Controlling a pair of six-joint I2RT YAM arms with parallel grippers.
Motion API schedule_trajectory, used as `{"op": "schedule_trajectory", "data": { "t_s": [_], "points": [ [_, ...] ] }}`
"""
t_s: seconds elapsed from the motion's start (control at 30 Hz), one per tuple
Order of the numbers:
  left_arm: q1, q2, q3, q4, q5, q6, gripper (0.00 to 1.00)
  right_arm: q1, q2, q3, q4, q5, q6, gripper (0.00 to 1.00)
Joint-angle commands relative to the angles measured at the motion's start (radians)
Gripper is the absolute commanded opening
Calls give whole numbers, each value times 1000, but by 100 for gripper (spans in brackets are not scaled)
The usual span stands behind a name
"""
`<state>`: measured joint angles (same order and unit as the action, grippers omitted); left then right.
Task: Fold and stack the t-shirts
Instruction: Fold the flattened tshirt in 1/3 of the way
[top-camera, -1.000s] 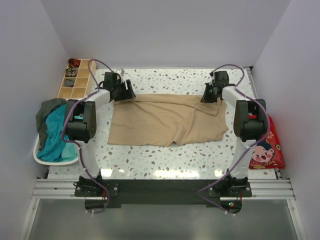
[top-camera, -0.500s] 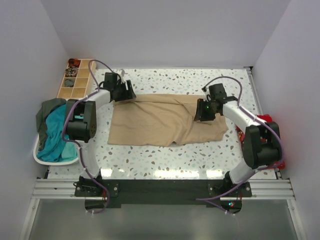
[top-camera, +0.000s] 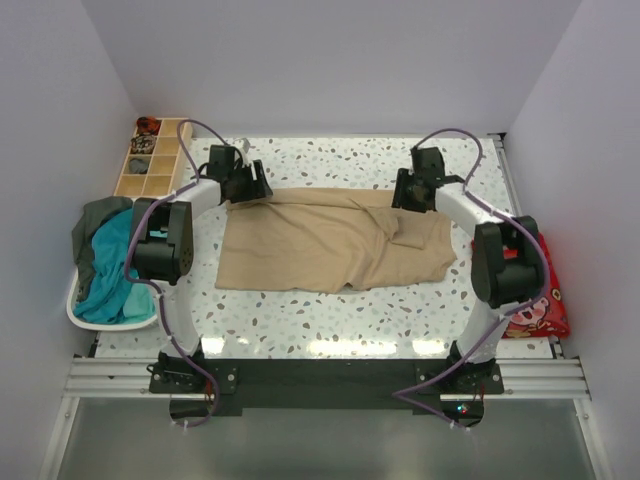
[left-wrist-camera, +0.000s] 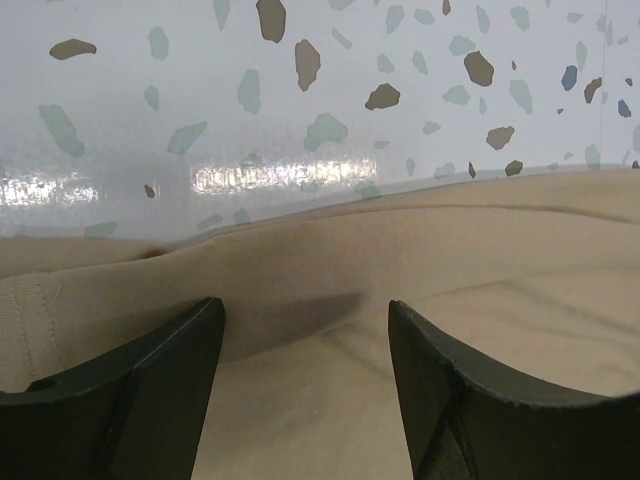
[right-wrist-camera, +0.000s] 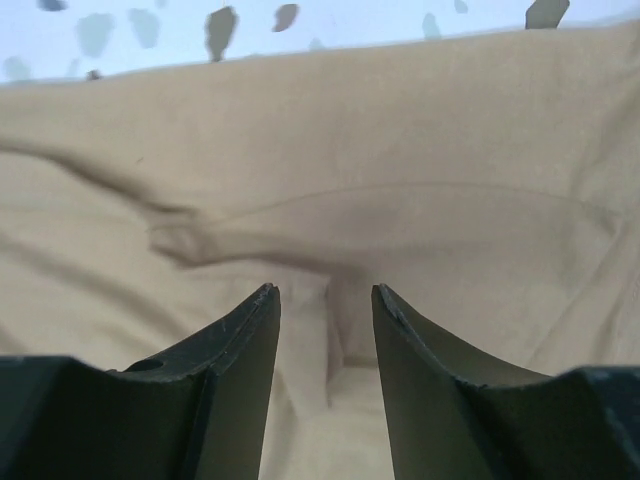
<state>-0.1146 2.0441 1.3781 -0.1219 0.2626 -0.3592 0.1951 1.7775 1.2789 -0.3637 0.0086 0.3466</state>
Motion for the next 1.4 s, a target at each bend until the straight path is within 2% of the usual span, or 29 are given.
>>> {"op": "schedule_trajectory", "data": {
  "t_s": [0.0,0.23,0.4,0.57,0.93,1.2,1.37],
  "points": [
    [-11,-24,-2,39,20,-14,72,-5,106,72,71,120,23,45],
    [-17,-18,2,34,13,-9,72,-3,163,112,34,114,-18,44],
    [-16,-12,4,33,15,-9,72,24,106,42,28,57,-26,43],
    [-17,-13,1,28,20,-7,72,40,82,2,-63,-32,-40,42],
    [-20,-15,-2,45,36,-17,72,56,-151,-197,-98,-136,-60,42],
    [-23,-24,-13,41,27,-11,72,58,-148,-199,-124,-223,-63,43],
    [-23,-38,-14,36,17,-6,72,56,-155,-173,-75,-21,-26,41]
  ]
}}
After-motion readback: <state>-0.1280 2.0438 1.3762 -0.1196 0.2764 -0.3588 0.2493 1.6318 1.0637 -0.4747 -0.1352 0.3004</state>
